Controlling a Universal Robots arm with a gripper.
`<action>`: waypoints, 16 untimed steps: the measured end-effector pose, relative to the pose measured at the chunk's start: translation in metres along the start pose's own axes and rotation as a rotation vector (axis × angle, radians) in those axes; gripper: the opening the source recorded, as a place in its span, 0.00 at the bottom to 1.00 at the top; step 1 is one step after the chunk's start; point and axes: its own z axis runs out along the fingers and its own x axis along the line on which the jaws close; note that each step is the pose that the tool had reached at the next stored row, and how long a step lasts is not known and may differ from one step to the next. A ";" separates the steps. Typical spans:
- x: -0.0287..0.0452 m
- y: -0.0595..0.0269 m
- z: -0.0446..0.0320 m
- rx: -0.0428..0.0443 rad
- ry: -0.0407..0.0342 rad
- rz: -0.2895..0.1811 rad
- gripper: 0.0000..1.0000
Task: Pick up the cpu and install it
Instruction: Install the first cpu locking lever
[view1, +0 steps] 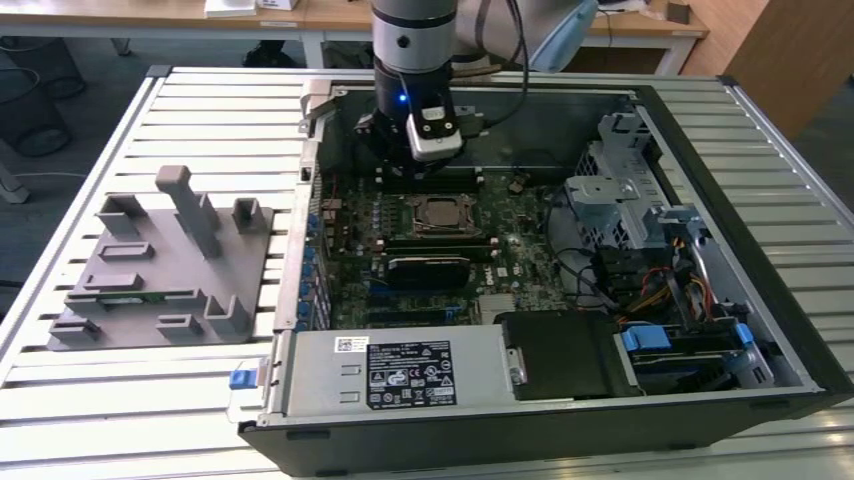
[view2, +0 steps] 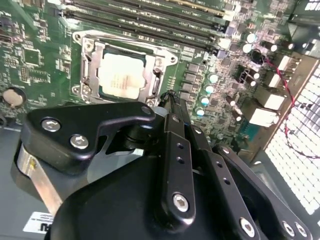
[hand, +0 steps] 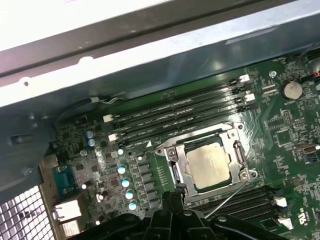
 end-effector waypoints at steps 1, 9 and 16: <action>0.0004 0.0000 0.0000 0.0000 0.0000 -0.007 0.11; 0.0043 0.0012 0.0007 -0.0004 0.0001 -0.096 0.11; 0.0162 0.0096 0.0012 -0.0003 0.0001 -0.096 0.11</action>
